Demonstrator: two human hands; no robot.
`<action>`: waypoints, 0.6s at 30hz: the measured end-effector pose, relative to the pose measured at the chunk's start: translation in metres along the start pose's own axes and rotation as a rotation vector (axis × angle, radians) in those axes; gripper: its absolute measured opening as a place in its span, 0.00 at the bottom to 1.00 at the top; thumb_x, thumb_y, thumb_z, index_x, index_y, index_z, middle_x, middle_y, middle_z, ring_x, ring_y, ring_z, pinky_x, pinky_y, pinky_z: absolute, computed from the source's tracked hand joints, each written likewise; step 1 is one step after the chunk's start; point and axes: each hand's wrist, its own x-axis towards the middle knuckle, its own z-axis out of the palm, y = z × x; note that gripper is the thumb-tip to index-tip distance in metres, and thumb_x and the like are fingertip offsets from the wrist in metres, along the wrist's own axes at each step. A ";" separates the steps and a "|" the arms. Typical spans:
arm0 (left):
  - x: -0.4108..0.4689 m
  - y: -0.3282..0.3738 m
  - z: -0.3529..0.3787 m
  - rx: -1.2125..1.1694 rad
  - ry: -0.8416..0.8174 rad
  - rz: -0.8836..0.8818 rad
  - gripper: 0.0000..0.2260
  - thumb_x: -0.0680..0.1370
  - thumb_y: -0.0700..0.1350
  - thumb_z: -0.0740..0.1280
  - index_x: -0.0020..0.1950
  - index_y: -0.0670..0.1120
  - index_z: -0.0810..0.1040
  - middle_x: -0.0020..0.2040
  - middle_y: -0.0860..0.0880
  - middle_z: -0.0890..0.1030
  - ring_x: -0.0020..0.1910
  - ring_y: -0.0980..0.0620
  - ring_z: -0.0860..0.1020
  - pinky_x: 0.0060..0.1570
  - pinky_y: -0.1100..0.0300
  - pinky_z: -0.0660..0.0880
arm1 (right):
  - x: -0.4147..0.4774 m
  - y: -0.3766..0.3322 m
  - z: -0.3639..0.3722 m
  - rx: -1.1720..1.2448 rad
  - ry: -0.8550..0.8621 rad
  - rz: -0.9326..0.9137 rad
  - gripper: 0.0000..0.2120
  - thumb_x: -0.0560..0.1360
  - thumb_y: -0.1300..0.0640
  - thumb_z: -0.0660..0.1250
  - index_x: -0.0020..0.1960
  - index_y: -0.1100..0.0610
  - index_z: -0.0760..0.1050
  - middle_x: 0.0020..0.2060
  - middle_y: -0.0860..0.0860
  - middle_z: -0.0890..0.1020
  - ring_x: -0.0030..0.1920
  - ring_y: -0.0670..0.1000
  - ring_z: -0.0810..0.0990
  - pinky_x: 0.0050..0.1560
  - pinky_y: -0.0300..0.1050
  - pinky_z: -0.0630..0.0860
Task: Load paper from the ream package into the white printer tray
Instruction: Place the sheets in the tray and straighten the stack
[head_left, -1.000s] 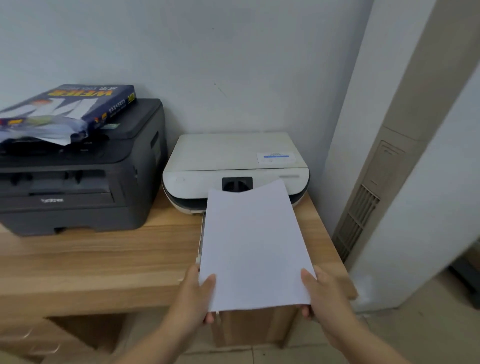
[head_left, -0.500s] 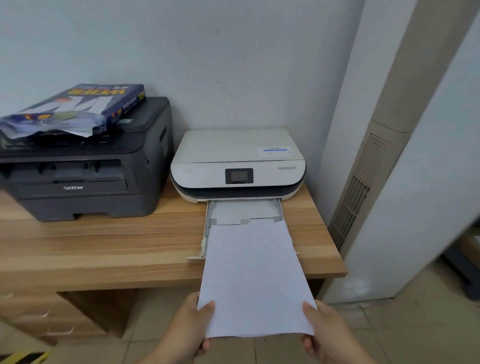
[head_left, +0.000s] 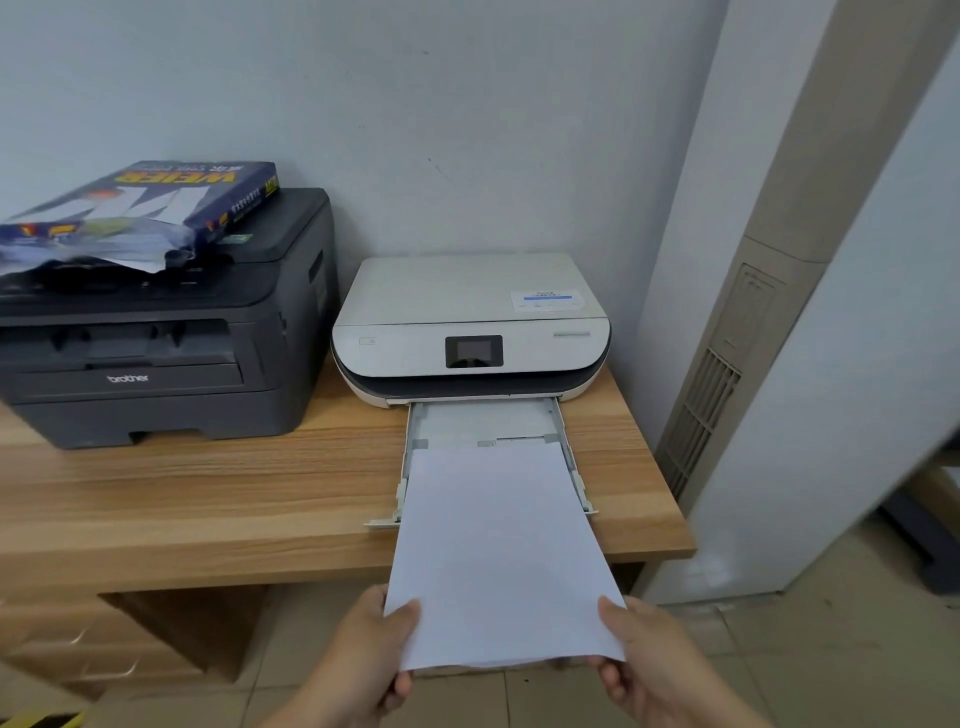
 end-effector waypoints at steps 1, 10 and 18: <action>0.002 0.000 0.001 0.001 -0.001 0.003 0.08 0.80 0.45 0.58 0.56 0.43 0.71 0.26 0.46 0.70 0.14 0.55 0.63 0.17 0.70 0.59 | 0.001 -0.001 0.000 0.001 0.001 0.000 0.12 0.81 0.56 0.55 0.48 0.62 0.73 0.17 0.55 0.73 0.15 0.48 0.66 0.18 0.33 0.63; 0.020 0.004 0.004 -0.094 -0.024 -0.016 0.06 0.81 0.45 0.58 0.53 0.45 0.72 0.29 0.45 0.71 0.16 0.55 0.63 0.18 0.69 0.59 | 0.019 -0.015 0.004 -0.037 -0.004 0.010 0.13 0.81 0.55 0.54 0.54 0.62 0.74 0.22 0.54 0.74 0.19 0.47 0.67 0.20 0.36 0.64; 0.044 0.016 0.005 -0.115 -0.040 -0.042 0.06 0.81 0.45 0.57 0.53 0.46 0.73 0.33 0.47 0.72 0.17 0.57 0.63 0.18 0.70 0.58 | 0.039 -0.031 0.014 -0.040 0.025 0.006 0.12 0.81 0.56 0.56 0.58 0.60 0.72 0.21 0.53 0.76 0.21 0.46 0.68 0.19 0.35 0.65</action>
